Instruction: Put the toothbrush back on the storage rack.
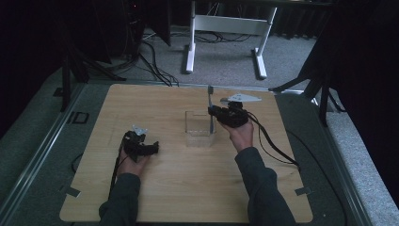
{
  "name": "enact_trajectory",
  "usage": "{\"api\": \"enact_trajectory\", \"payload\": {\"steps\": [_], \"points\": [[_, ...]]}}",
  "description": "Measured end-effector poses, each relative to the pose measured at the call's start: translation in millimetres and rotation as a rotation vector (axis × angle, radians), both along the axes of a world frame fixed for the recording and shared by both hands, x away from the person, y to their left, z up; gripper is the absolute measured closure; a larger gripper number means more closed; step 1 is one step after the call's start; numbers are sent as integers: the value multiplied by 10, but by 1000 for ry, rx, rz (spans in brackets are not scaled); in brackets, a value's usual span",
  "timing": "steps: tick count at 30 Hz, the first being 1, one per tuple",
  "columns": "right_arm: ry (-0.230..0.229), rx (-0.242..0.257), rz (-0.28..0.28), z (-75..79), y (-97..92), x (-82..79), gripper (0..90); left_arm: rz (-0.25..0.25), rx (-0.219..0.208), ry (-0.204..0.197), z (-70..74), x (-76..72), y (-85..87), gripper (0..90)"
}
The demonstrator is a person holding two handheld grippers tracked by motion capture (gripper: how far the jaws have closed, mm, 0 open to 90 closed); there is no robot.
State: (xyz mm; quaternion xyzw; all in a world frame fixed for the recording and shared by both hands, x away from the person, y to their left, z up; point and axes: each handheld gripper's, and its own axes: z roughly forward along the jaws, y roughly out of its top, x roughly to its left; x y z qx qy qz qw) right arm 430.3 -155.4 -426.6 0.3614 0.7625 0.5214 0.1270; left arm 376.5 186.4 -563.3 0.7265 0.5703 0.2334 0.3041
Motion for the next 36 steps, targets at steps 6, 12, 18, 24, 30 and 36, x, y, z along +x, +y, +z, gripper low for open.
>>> {"api": "enact_trajectory", "payload": {"steps": [6, 12, 18, 24, 30, 36], "points": [[5, -16, 15, -40, 32, -1, 779, 1, -1, -1, -1, 0, -1, 138], [12, -41, 25, -73, 51, 0, 778, 0, 0, 0, -1, 0, 0, 138], [42, -56, 44, -147, 64, 11, 776, 1, 0, -1, -1, 0, -1, 138], [74, -73, 79, -222, 52, 21, 709, 0, -1, -1, 0, 1, -1, 138], [74, -77, 96, -207, 45, 3, 639, 1, -2, 0, -1, 1, -2, 139], [59, -80, 90, -155, -3, -24, 617, 0, -1, -1, -1, 1, -1, 140]]}}
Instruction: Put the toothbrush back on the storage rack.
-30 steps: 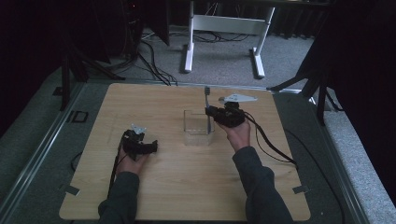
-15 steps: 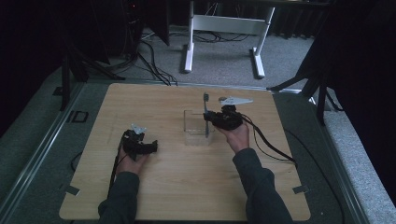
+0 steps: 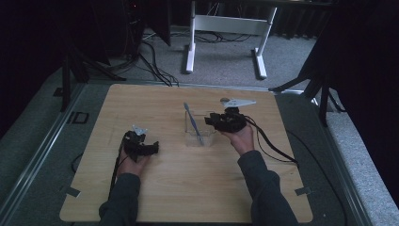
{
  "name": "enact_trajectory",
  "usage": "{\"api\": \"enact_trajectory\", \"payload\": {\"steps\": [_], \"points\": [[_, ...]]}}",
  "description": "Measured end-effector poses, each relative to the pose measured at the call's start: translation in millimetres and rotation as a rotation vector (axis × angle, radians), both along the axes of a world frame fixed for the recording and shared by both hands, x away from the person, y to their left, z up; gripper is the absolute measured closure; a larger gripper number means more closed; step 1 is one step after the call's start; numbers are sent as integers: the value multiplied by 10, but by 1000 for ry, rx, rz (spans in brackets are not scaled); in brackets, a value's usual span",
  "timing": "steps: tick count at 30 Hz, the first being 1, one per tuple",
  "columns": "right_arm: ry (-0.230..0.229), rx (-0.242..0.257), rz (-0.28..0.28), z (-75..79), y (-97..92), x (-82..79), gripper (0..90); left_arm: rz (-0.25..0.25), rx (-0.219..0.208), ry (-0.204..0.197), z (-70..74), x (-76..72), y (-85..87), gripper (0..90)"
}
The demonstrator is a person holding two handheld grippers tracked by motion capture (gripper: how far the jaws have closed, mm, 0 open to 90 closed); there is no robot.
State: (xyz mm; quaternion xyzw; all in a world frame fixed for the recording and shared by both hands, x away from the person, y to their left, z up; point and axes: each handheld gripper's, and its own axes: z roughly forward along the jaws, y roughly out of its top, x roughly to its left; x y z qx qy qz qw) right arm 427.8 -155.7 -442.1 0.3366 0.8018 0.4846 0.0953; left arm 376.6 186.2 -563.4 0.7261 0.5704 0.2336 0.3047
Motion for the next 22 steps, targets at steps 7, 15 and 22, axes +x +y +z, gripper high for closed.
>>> {"api": "enact_trajectory", "payload": {"steps": [7, 15, 22], "points": [[-22, 8, -33, 72, -137, -41, 593, 0, 0, 0, 0, 0, 0, 139], [-24, -42, -90, 72, -325, -98, 580, 0, 0, 0, 0, 0, 0, 140], [3, -62, -111, 4, -465, -156, 572, 0, 0, 0, 0, 0, 0, 139]]}}
